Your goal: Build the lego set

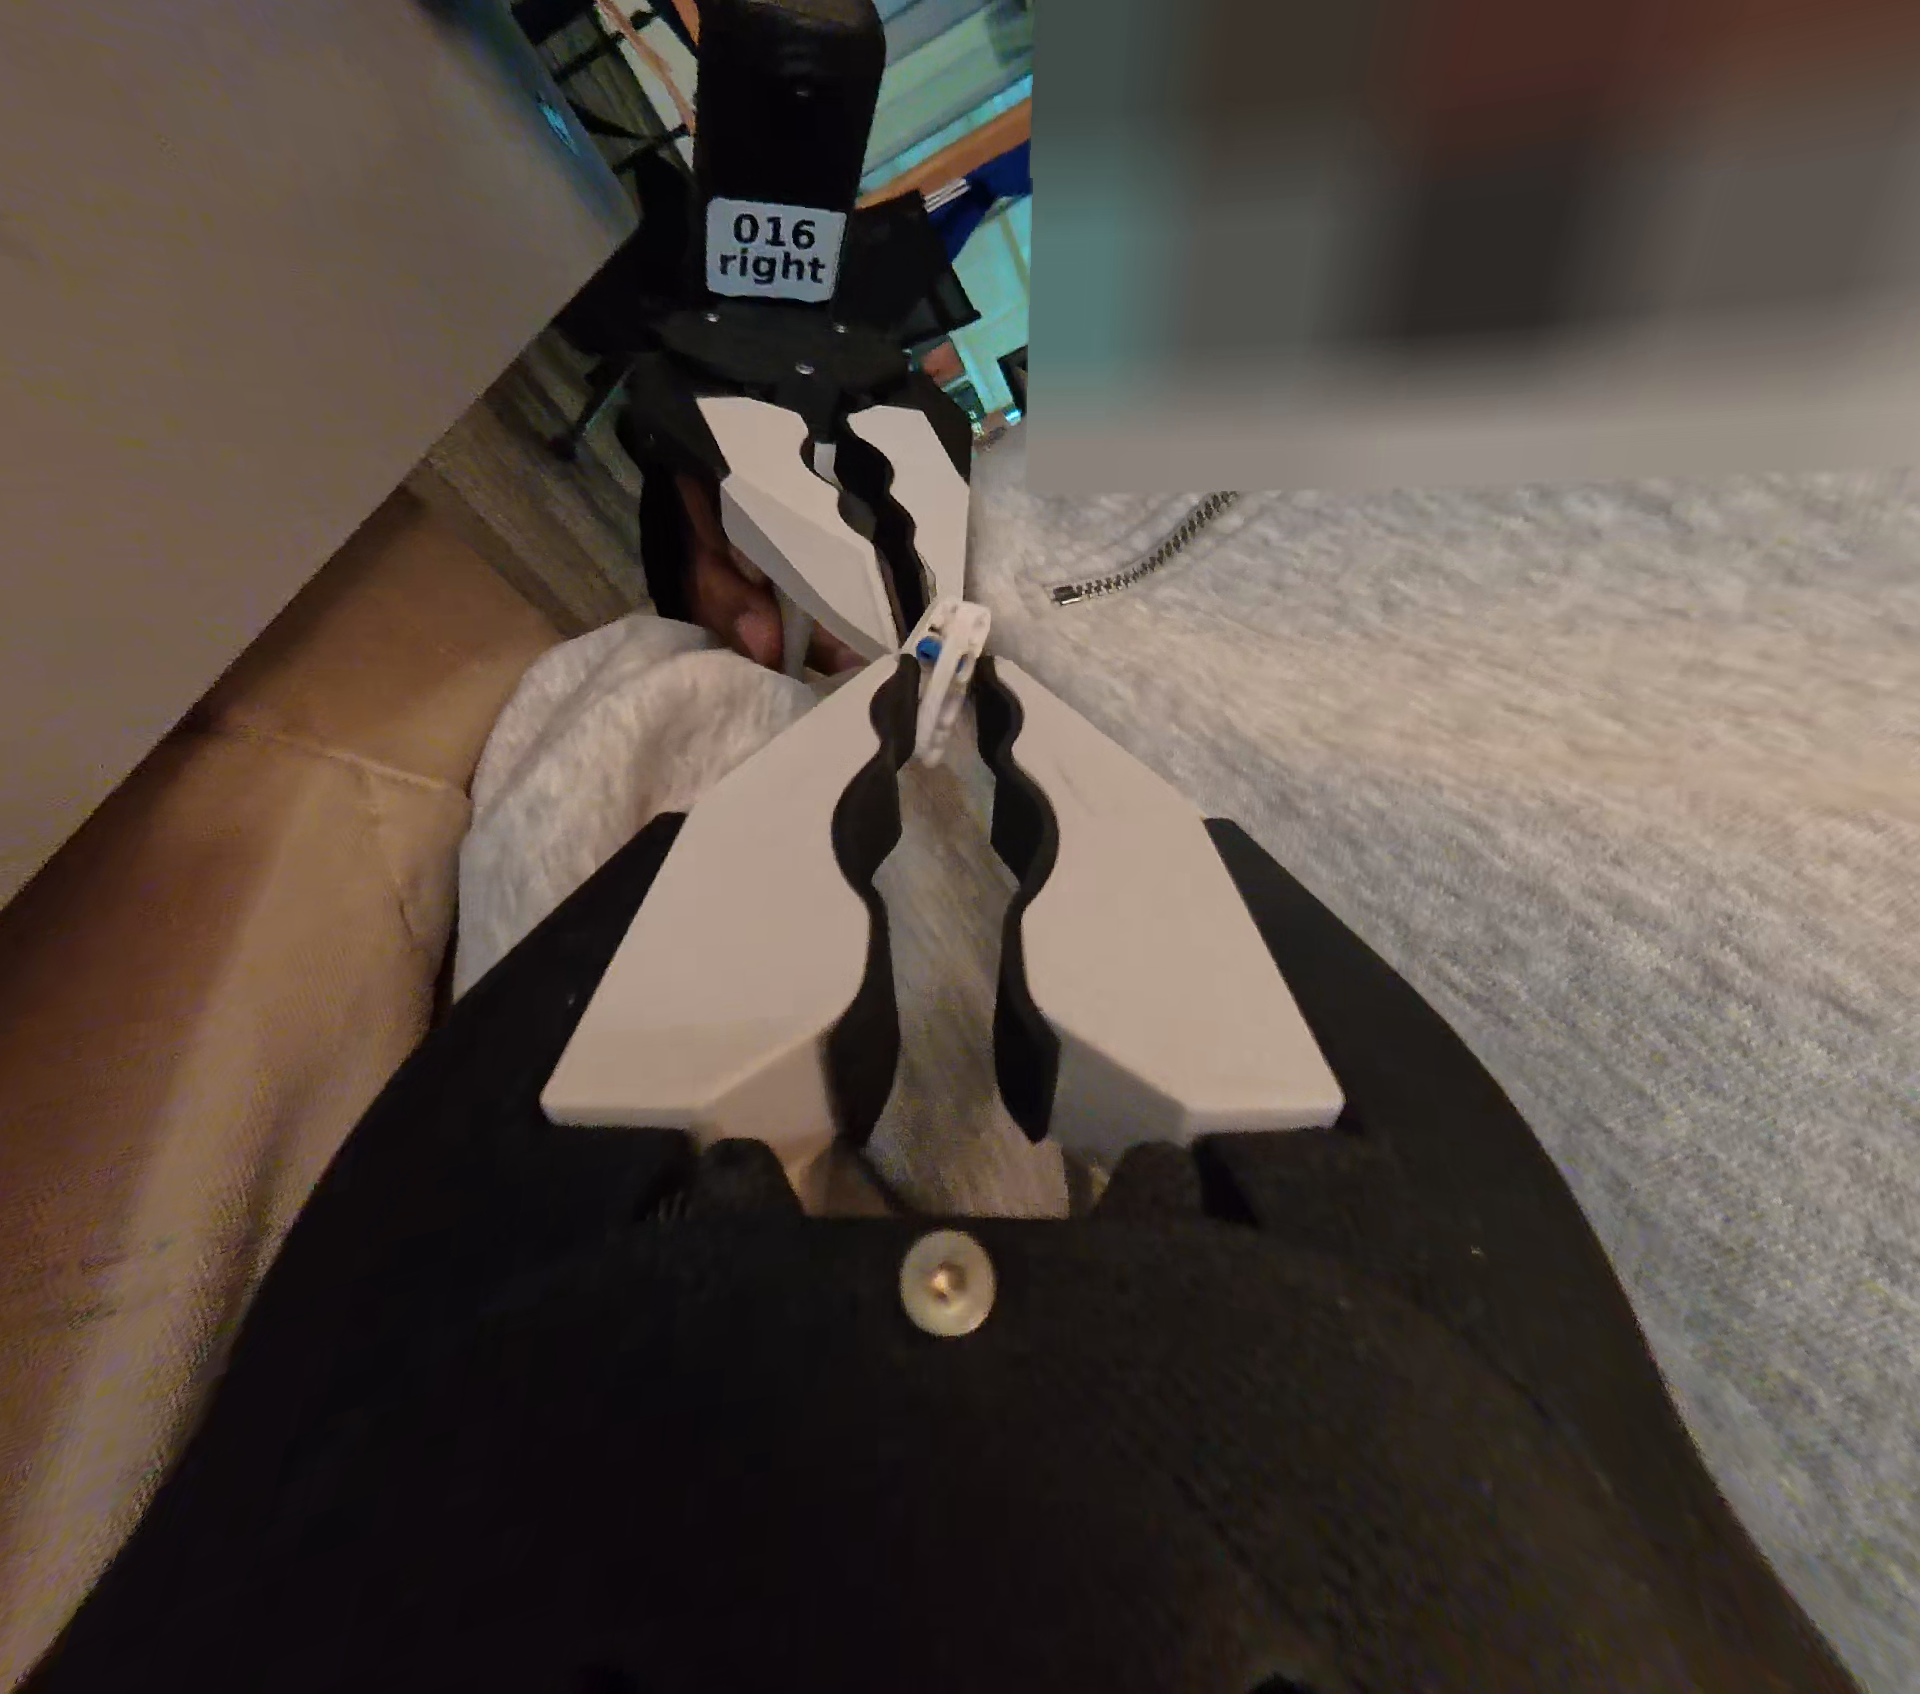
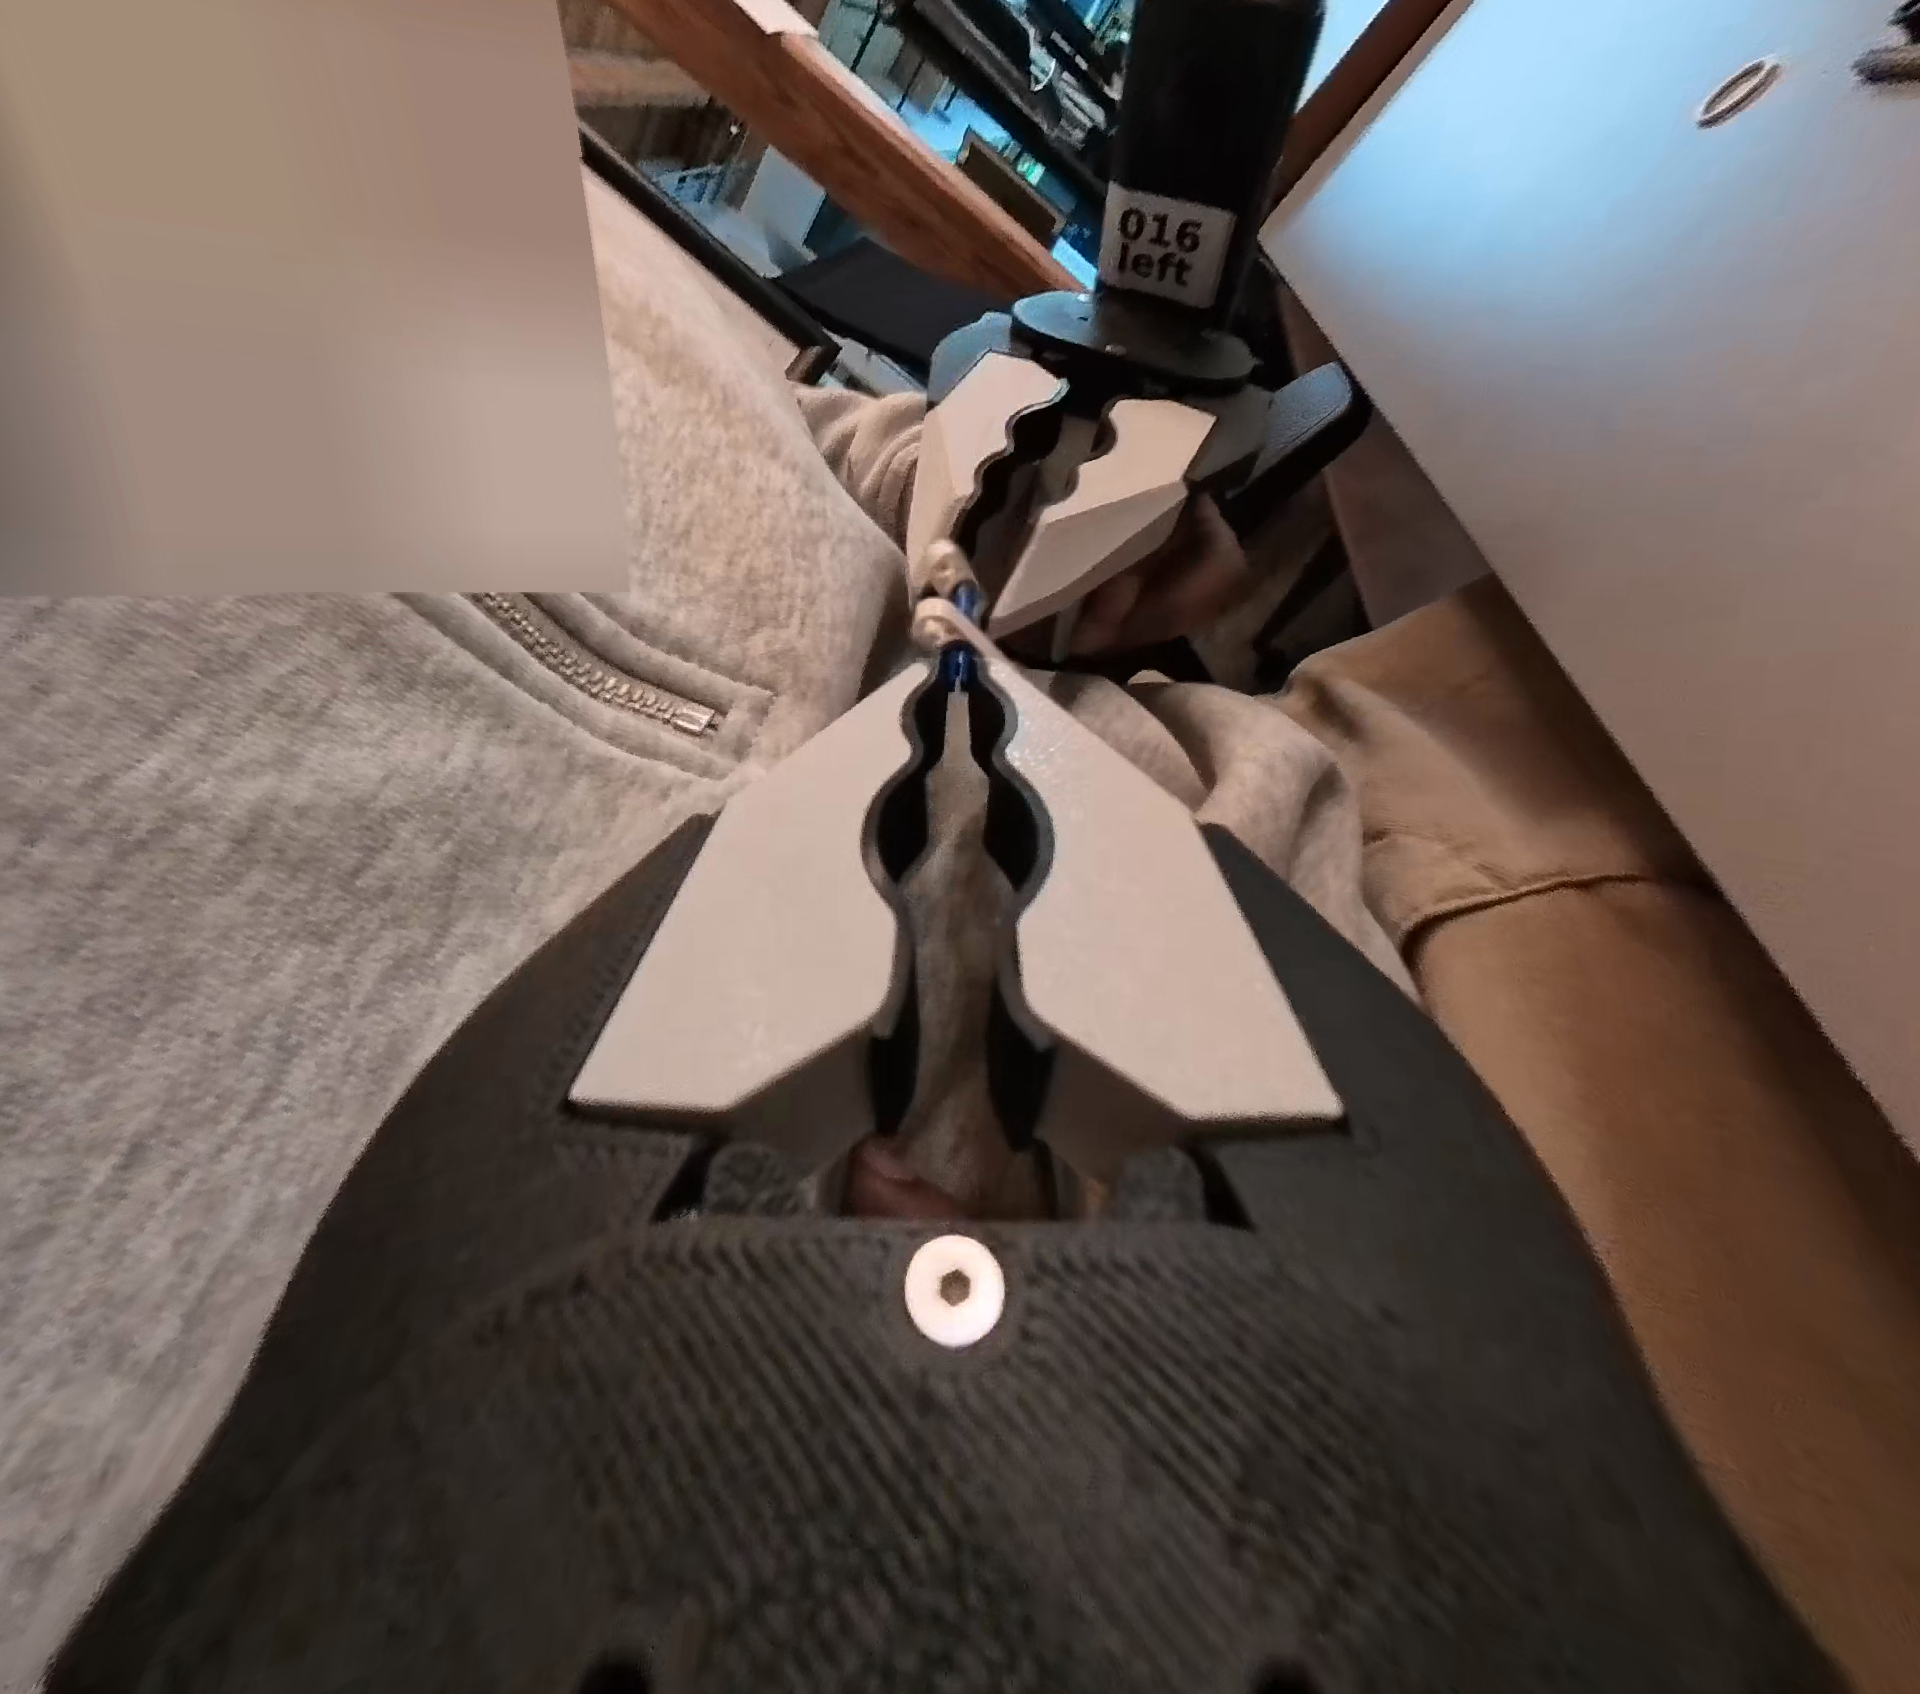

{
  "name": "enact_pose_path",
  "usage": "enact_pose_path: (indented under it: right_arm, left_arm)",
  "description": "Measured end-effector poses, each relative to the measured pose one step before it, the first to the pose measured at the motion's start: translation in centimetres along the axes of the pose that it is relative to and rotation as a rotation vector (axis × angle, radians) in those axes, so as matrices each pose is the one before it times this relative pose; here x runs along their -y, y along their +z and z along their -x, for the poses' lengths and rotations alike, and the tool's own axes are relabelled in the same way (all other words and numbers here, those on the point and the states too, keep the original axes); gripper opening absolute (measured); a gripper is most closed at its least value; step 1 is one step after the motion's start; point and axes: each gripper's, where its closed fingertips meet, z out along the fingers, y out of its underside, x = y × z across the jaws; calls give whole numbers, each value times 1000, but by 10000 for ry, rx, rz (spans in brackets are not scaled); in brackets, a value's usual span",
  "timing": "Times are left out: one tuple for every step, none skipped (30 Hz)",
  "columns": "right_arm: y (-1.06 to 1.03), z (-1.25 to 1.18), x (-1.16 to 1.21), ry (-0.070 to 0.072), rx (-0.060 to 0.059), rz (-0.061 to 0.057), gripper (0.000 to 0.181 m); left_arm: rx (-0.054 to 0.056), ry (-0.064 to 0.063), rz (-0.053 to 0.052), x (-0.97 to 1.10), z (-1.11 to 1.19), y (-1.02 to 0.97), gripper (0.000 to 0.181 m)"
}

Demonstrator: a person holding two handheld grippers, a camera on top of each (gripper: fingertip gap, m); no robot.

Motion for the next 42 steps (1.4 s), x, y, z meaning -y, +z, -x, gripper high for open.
enact_pose_path:
  right_arm:
    - [-89,-100,155,-3,-66,-108,2]
    - [-71,-84,133,-35,-61,-69,2]
    - [-53,-111,119,-24,-72,-56,2]
    - [-50,-116,106,-16,-78,-46,2]
    - [-41,-41,115,-26,-35,-39,2]
    - [-61,-84,86,-14,-61,-27,2]
    - [-54,-140,65,-21,-89,-26,2]
    - [-40,-138,55,-6,-62,-24,2]
    - [-24,-127,74,29,-39,-54,2]
    - [-28,-173,92,28,-53,-53,2]
    - [-73,-216,147,12,-74,-61,2]
    - [-129,-345,267,-8,-146,-112,2]
    - [-235,-452,398,-28,-209,-175,1]
    - [-340,-514,493,-16,-210,-193,1]
    - [-436,-588,634,-45,-252,-241,1]
    - [-485,-483,735,-113,-200,-257,2]
    - [-473,-475,769,-211,-238,-218,2]
    - [-438,-559,780,-337,-334,-189,1]
    - [-370,-600,704,-429,-377,-137,2]
    - [-270,-607,591,-466,-381,-87,0]
    - [-136,-699,438,-455,-411,-43,2]
    - [-30,-670,312,-381,-370,-27,2]
    - [80,-543,287,-288,-290,-86,2]
    - [123,-311,212,-174,-160,-84,2]
    - [109,-65,80,-61,-45,-30,2]
    - [35,-9,-61,-74,-52,30,2]
    - [-43,-54,-201,-178,-112,89,2]
    - [-82,-122,-336,-245,-169,163,2]
    - [-101,-227,-400,-256,-203,207,2]
    - [-77,-259,-417,-209,-191,215,2]
    - [-55,-194,-316,-111,-131,183,2]
    - [-52,-84,-132,-16,-52,88,2]
    - [-54,10,4,47,29,7,2]
    - [-81,50,49,58,54,-31,2]
    - [-80,-1,33,32,22,-23,2]
    - [-79,-61,-24,2,-10,1,2]
    - [-77,-115,-69,6,-30,13,2]
    - [-67,-89,-6,38,-4,-10,2]
    - [-52,-12,80,55,35,-53,2]
    - [-39,6,109,38,29,-63,2]
    - [6,0,77,14,14,-36,2]
    - [58,31,1,0,11,1,2]
  left_arm:
    - [135,73,41,-111,146,130,8]
    - [127,97,19,-79,119,88,7]
    - [127,53,-126,150,133,-18,6]
    - [131,-5,-127,186,164,-85,7]
    - [9,-9,-98,124,-7,-111,6]
    - [63,19,-129,157,53,-135,6]
    - [98,47,-130,150,86,-109,5]
    - [39,60,-110,133,-10,-70,4]
    - [94,67,-101,148,103,-12,4]
    - [103,30,-52,145,156,24,4]
    - [61,22,-82,221,111,42,4]
    - [142,31,-155,349,235,-10,3]
    - [82,2,-160,378,154,-26,3]
    - [81,-16,-135,379,184,-23,3]
    - [336,33,-109,418,549,-31,3]
    - [411,151,-83,466,613,-32,3]
    - [562,267,-79,577,801,-33,3]
    - [933,381,-36,624,1333,-5,3]
    - [1105,526,22,588,1542,33,3]
    - [1103,691,18,554,1443,112,1]
    - [1109,781,22,489,1363,178,1]
    - [985,820,131,244,1105,307,1]
    - [653,747,170,86,547,398,1]
    - [676,514,256,-60,628,456,1]
    - [455,514,276,-173,347,485,1]
    - [499,532,376,-355,440,425,1]
    - [602,572,251,-225,580,276,4]
    - [635,673,225,-195,590,171,6]
    - [620,708,270,-268,561,171,9]
    - [465,584,279,-305,351,198,11]
    - [235,328,218,-220,96,185,14]
    - [-52,52,141,-125,-214,138,17]
    - [-279,-186,79,-25,-433,87,19]
    - [-376,-318,14,35,-478,27,22]
    - [-296,-359,-25,62,-282,-19,26]
    - [-245,-311,-74,92,-158,-55,27]
    - [-122,-267,-54,18,59,-58,27]
    - [6,-207,-48,0,268,-27,27]
    - [25,-144,-80,16,292,-20,27]
    - [-5,-141,-57,-16,221,18,27]
    - [-12,-140,-7,-64,185,46,27]
    - [29,-104,-31,-12,210,43,27]
